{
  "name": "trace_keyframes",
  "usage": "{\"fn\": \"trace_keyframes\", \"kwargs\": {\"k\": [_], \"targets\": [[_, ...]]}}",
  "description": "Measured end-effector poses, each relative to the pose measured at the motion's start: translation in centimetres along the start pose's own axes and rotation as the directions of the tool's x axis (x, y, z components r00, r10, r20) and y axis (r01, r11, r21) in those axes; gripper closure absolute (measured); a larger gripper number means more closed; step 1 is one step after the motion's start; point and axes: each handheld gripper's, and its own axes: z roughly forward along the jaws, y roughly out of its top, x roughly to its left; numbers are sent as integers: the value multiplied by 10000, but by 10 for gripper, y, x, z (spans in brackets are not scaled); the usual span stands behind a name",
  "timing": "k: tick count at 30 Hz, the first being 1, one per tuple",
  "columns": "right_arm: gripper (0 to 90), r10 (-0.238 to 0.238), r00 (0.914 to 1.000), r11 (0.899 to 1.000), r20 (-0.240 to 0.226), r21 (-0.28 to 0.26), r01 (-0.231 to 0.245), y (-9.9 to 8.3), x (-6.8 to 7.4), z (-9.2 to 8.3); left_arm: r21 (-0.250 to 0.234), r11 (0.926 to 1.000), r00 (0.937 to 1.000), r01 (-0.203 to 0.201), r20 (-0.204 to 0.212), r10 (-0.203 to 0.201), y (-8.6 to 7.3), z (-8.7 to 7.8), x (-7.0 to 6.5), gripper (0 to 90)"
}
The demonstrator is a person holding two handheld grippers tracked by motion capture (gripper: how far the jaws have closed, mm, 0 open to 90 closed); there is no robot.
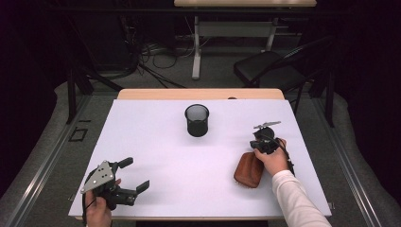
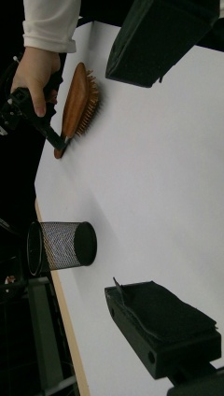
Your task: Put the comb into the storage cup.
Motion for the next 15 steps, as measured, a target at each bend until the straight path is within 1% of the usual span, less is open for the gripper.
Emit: {"fn": "trace_keyframes", "kwargs": {"k": [4, 5, 8, 11, 12, 14, 15], "targets": [[900, 7, 10000, 10000, 24, 68, -7, -1, -2, -2, 0, 10000, 10000, 12, -10, -12, 0, 0, 0, 3], [900, 87, 9999, 9999, 52, 80, -87, -2, -2, -3, 0, 10000, 10000, 8, -10, -8, 0, 0, 0, 3], [900, 114, 9999, 9997, 69, 222, -115, -3, -4, -4, 3, 10000, 10000, 15, -13, -15, 0, 0, 0, 3], [900, 95, 9999, 9995, 77, 288, -97, -4, -3, -6, 15, 10000, 10000, -2, -9, 2, 0, 0, 0, 3], [900, 6, 10000, 9995, 63, 311, -8, -4, -4, -6, 21, 10000, 10000, -3, -10, 3, 0, 0, 0, 3], [900, 77, 9999, 9992, 144, 394, -82, -4, -4, -7, 22, 10000, 10000, 0, -11, 0, 0, 0, 0, 3], [900, 58, 9999, 9993, 114, 359, -62, -5, -5, -7, 19, 10000, 10000, -1, -7, 1, 0, 0, 0, 3]]}}
